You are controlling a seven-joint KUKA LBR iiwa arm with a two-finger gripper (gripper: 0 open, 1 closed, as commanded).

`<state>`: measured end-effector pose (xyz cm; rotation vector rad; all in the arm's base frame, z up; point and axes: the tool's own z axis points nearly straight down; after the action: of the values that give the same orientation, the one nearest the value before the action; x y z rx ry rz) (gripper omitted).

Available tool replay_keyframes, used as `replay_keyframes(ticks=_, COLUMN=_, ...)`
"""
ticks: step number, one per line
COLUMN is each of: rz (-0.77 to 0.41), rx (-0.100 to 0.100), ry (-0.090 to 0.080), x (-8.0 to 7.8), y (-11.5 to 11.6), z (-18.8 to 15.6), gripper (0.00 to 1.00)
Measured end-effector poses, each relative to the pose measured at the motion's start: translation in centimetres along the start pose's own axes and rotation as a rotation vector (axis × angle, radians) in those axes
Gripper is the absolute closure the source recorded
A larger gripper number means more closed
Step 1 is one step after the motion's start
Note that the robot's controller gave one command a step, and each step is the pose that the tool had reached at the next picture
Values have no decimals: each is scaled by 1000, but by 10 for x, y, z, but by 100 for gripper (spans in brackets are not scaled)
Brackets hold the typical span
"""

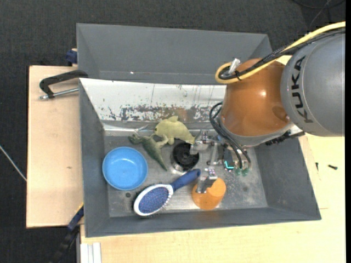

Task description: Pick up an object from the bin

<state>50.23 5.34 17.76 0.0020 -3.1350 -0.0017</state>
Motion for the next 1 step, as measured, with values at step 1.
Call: replay_keyframes(ticks=1, rz=-81, rx=-1, ry=-13, x=7, y=32, z=107, gripper=0)
